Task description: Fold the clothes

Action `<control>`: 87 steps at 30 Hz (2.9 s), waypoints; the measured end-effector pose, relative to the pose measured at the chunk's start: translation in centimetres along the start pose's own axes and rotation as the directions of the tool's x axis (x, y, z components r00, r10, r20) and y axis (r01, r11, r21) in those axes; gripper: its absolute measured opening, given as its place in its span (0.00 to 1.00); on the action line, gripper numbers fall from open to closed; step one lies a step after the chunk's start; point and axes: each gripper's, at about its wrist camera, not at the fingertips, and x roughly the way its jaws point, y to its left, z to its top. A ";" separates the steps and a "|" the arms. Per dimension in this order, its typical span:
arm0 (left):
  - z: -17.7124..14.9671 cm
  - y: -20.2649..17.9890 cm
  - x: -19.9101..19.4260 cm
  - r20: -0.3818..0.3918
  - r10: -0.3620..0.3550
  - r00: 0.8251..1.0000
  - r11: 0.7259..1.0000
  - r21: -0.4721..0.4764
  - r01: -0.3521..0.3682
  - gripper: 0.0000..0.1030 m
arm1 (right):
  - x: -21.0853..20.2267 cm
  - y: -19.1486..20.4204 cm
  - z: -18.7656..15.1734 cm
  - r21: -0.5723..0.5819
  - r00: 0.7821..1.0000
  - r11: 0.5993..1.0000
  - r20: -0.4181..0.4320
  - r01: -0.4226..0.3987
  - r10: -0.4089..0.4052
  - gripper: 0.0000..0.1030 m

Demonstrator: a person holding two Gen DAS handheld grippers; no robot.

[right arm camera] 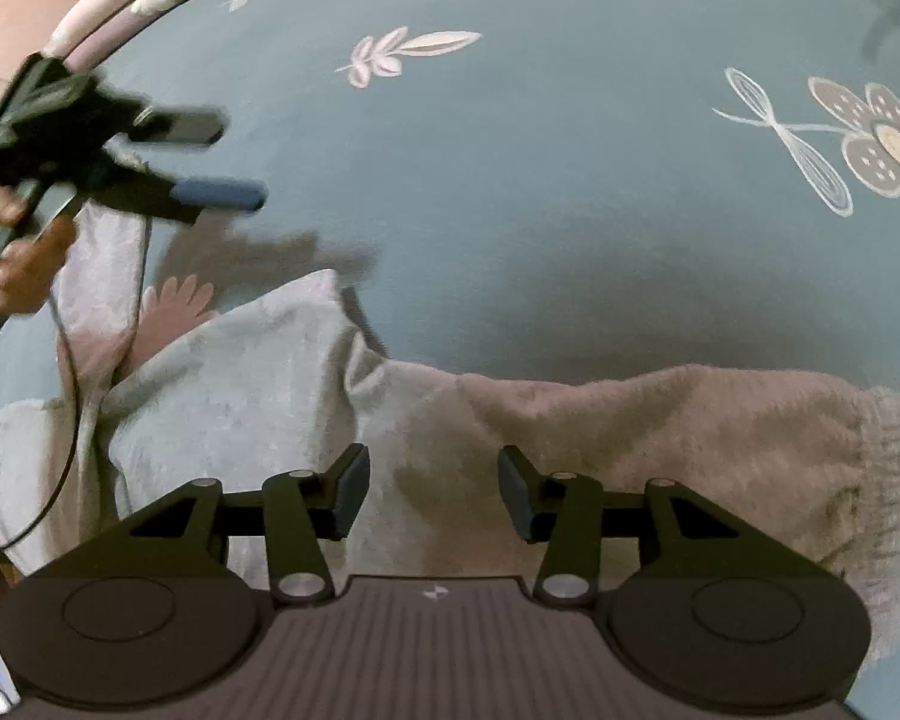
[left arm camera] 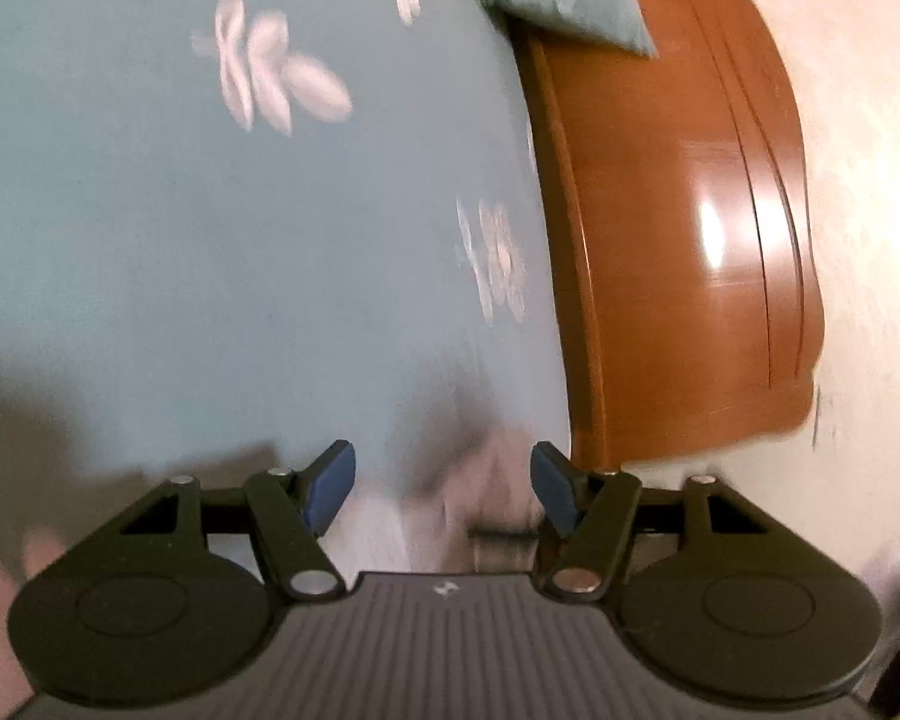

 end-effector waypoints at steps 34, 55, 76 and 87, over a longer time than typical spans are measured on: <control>-14.7 -2.0 3.2 -0.199 0.548 0.812 0.809 0.371 -0.455 0.52 | -10.2 -11.1 -15.4 0.610 0.904 0.790 0.306 0.054 -0.298 0.66; -14.2 -3.0 6.2 -0.291 0.600 0.745 0.794 0.330 -0.510 0.79 | -3.0 -22.1 -16.5 0.467 0.755 0.715 0.642 -0.520 0.130 0.83; -15.7 -3.2 6.9 -0.225 0.620 0.751 0.774 0.329 -0.541 0.89 | -5.6 -21.5 -19.0 0.730 0.881 0.625 0.452 -0.276 -0.140 0.31; -17.1 -11.0 12.2 -0.137 0.531 0.836 0.698 0.629 -0.341 0.82 | -12.7 -19.9 -15.8 0.639 0.850 0.769 0.386 0.034 -0.359 0.58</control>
